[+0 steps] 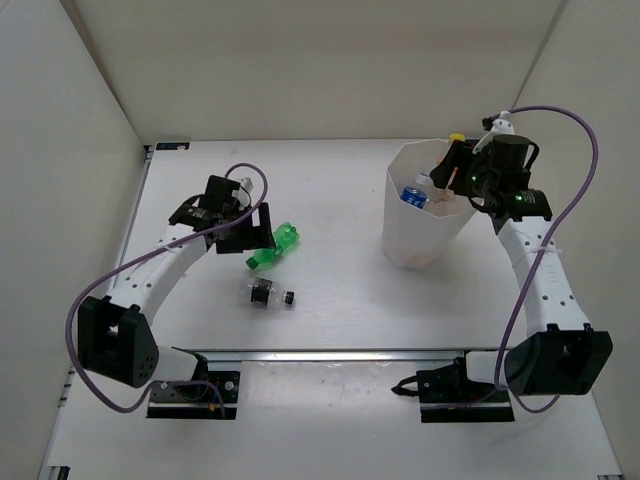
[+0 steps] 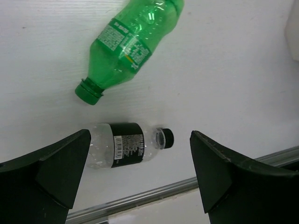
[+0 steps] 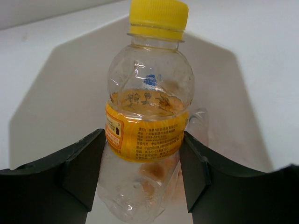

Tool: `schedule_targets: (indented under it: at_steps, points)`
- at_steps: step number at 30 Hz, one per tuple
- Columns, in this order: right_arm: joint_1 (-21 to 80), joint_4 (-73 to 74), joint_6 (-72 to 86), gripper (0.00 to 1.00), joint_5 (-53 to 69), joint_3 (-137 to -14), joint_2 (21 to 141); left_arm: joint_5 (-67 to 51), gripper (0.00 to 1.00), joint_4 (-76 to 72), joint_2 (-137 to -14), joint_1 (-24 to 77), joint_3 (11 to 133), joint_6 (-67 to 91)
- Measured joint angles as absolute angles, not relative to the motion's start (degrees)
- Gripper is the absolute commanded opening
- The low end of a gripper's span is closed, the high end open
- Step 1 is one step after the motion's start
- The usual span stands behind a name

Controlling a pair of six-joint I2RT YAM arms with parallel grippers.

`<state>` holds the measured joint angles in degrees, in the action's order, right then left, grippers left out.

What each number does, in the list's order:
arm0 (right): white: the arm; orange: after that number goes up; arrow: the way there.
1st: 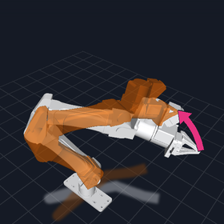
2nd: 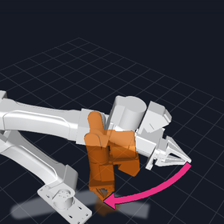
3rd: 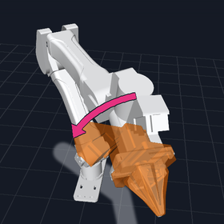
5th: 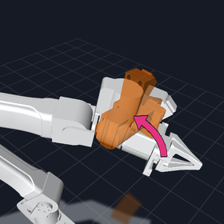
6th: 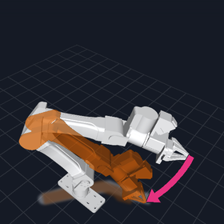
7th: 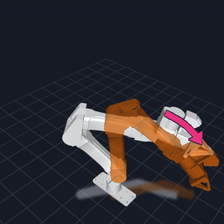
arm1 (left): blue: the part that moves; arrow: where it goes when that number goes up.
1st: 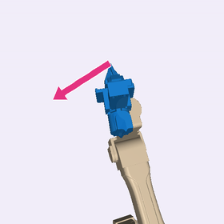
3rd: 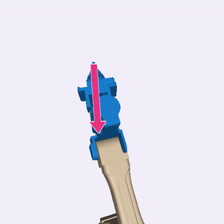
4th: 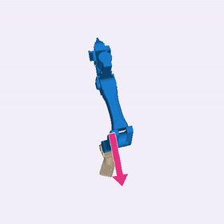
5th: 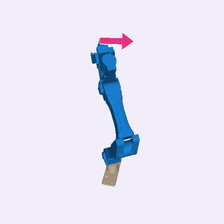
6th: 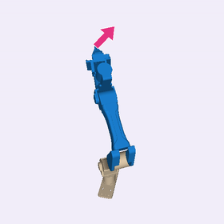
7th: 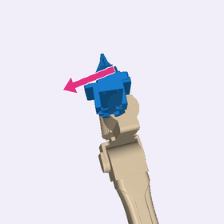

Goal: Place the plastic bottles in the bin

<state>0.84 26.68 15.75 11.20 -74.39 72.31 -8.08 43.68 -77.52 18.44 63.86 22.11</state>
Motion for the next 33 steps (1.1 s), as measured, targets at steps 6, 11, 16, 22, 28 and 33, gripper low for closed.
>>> schedule_targets:
  at_steps: [6, 11, 16, 22, 28, 33]
  points:
    - [2.72, 32.29, 13.10, 0.99, 5.89, -80.03, 76.71, -5.32, 0.99, 44.18, -80.25, 17.10, 63.77, 19.86]
    - [10.22, 34.54, 8.75, 0.99, 0.21, -89.08, 78.22, -2.98, 0.99, 45.63, -79.00, 15.05, 63.77, 19.49]
    - [26.33, 30.48, 2.68, 0.99, -0.01, -92.12, 77.47, -1.85, 0.99, 47.97, -73.60, 12.53, 63.77, 19.11]
    - [41.21, 25.56, -1.19, 0.99, 9.06, -86.63, 78.85, 1.76, 0.99, 52.45, -66.02, 10.15, 63.77, 19.31]
    - [49.93, 21.10, -4.86, 0.99, 15.90, -82.76, 90.89, 8.91, 0.98, 58.78, -59.53, 9.08, 63.00, 21.61]
    - [54.92, 15.57, -8.12, 1.00, 20.27, -79.42, 102.80, 10.31, 0.99, 62.46, -54.24, 8.58, 61.17, 22.92]
